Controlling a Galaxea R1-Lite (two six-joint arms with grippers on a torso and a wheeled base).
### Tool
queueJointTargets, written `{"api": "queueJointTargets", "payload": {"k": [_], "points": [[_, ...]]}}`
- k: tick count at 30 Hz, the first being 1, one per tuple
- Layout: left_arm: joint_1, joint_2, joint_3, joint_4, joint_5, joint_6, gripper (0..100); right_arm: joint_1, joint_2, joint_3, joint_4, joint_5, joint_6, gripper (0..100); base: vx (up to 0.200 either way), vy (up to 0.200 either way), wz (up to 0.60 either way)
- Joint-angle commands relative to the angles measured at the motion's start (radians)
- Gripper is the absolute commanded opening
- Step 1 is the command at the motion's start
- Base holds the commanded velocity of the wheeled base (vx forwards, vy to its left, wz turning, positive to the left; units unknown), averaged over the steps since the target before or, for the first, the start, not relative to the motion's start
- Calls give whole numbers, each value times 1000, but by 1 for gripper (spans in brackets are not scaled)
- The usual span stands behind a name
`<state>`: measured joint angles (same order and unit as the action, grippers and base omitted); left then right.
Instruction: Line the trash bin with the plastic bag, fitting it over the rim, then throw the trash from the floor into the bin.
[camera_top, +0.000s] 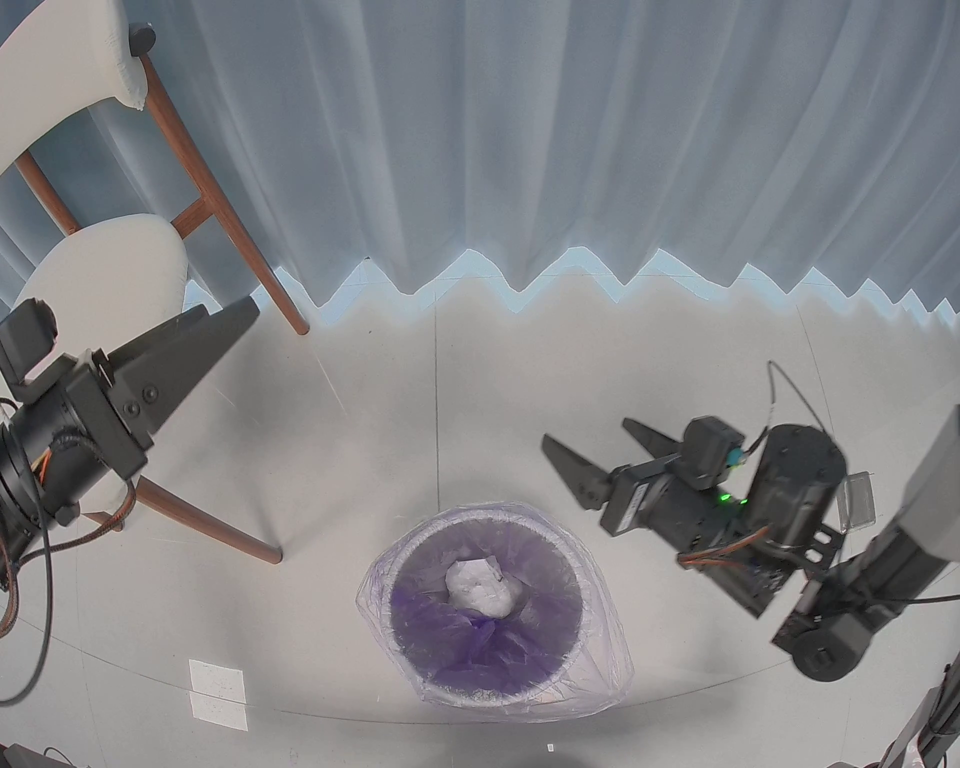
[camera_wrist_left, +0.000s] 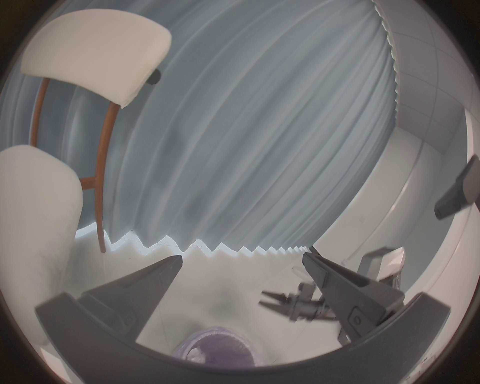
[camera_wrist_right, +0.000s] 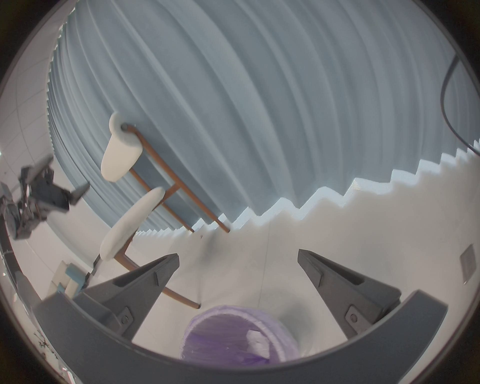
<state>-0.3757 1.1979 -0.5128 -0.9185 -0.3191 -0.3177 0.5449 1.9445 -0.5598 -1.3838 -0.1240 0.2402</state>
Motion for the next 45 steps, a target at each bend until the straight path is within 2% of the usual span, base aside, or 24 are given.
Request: {"api": "queueJointTargets", "payload": {"k": [1,4,8,9,10,12,16,18,21,23,24,26,30,31,33,34,35,36,38,40,42,45], "points": [[-68,-107,169,3,8,224,100,-164,-705,322,279,-17,-75,100,0,0,0],[1,-192,269,33,18,249,100,-273,-947,399,468,-16,-117,100,0,0,0],[74,-324,346,87,41,255,100,-321,-1145,416,709,-12,-124,100,0,0,0],[74,-324,346,87,41,255,100,-321,-1145,416,709,-12,-124,100,0,0,0],[115,-393,375,112,43,253,100,-345,-1228,431,818,-9,-124,100,0,0,0],[169,-460,418,124,41,253,100,-375,-1299,452,870,-3,-125,100,0,0,0],[267,-640,513,161,35,252,100,-454,-1401,528,881,3,-148,100,0,0,0],[311,-739,513,254,38,247,100,-480,-1449,560,896,3,-173,100,0,0,0],[376,-896,513,412,31,255,100,-520,-1549,560,994,20,-193,100,0,0,0],[439,-1084,513,670,-5,290,100,-576,-1696,560,1125,89,-229,100,0,0,0],[443,-1141,513,771,-29,335,100,-608,-1771,560,1200,130,-245,100,0,0,0],[442,-1103,513,830,-37,384,100,-629,-1872,560,1333,173,-259,100,0,0,0],[442,-1101,513,900,-14,410,100,-615,-1843,560,1312,164,-206,100,0,0,0],[442,-1101,513,912,6,445,100,-615,-1851,560,1322,165,-98,100,0,0,0],[442,-1101,513,902,32,440,100,-615,-1851,560,1321,165,-85,100,0,0,0],[442,-1101,513,906,115,419,100,-615,-1851,560,1324,165,-99,100,0,0,0],[442,-1101,513,906,141,411,100,-615,-1851,560,1326,167,-110,100,0,0,0],[442,-1103,513,923,235,374,100,-615,-1851,560,1330,176,-180,100,0,0,0],[442,-1103,513,954,258,339,100,-615,-1851,560,1332,205,-243,100,0,0,0],[440,-1103,513,960,246,354,100,-615,-1851,557,1335,219,-236,100,0,0,0],[439,-1103,513,960,233,373,100,-615,-1849,554,1342,210,-200,100,0,0,0],[425,-1109,513,960,233,376,100,-615,-1849,560,1384,86,-205,100,0,0,0]]}}
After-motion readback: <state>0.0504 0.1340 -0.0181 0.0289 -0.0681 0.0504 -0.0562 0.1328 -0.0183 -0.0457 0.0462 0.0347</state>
